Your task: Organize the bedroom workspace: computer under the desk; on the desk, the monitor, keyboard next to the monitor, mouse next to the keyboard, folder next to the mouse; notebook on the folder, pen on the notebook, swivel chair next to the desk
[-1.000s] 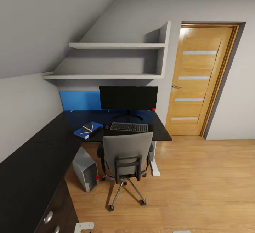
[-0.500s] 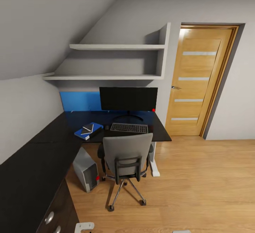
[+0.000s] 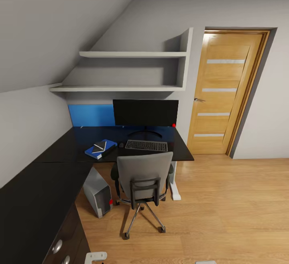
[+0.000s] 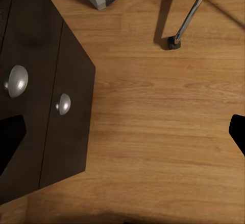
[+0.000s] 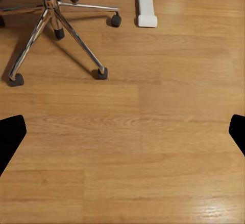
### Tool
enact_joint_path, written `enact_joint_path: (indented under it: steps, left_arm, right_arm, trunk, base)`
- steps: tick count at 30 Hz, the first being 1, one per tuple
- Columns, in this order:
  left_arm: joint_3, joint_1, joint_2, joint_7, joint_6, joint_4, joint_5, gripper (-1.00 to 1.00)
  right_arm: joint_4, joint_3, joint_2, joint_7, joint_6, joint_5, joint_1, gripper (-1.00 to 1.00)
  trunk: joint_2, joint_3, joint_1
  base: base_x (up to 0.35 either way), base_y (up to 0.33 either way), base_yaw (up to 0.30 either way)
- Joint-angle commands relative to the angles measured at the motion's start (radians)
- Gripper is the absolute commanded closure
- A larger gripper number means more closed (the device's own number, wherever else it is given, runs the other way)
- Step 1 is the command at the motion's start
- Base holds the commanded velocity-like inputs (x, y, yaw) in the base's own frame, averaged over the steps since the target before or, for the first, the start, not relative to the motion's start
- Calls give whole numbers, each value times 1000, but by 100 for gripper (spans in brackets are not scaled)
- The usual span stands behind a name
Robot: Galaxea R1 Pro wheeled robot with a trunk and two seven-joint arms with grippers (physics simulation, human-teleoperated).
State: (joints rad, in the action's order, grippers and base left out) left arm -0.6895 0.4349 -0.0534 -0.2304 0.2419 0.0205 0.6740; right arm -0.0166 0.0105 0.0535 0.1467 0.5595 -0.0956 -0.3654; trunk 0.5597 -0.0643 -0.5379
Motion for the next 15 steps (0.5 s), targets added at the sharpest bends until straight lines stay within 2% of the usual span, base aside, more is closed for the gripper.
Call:
enact_joint_path:
  steps: [1, 15]
  left_arm:
    - [-8, 1, 0, -4, 2, 0, 6, -100]
    - [-8, 1, 0, -4, 1, 0, 6, -100]
  right_arm:
    - [-2, 1, 0, 10, 2, -10, -1, -100]
    - [-2, 1, 0, 10, 2, -10, -1, -100]
  trunk:
    - [-6, 1, 4]
    - [-104, 45, 57]
  base:
    - [0, 0, 0]
    - [0, 0, 0]
